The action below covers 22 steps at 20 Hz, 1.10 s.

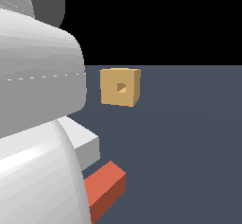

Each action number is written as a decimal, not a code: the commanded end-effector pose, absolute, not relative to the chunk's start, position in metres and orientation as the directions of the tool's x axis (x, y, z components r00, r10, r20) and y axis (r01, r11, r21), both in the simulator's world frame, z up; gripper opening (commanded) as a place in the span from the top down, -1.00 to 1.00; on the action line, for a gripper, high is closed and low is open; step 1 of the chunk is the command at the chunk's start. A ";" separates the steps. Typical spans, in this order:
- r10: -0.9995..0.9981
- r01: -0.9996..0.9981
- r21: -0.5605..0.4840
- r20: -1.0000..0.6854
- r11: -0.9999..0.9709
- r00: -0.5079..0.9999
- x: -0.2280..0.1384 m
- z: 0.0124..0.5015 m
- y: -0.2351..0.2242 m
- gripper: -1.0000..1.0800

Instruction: Insert the peg into the horizontal hole in a box.

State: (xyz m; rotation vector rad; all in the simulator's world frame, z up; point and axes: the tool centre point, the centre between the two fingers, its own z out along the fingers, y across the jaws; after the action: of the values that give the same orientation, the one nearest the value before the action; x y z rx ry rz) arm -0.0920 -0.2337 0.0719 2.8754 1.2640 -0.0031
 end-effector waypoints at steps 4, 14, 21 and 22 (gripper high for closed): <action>0.726 0.726 0.000 -0.002 -0.688 0.688 -0.096 0.070 -0.238 -0.92; 0.720 0.720 0.000 -0.001 -0.694 0.694 -0.099 0.033 -0.238 -0.92; 0.718 0.718 0.000 0.000 -0.696 0.696 -0.099 0.018 -0.239 -0.92; 0.718 0.718 0.000 0.000 -0.696 0.696 -0.099 0.018 -0.239 1.00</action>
State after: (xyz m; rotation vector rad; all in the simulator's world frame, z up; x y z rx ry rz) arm -0.0993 -0.2385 0.0186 2.8936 1.2259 -0.0019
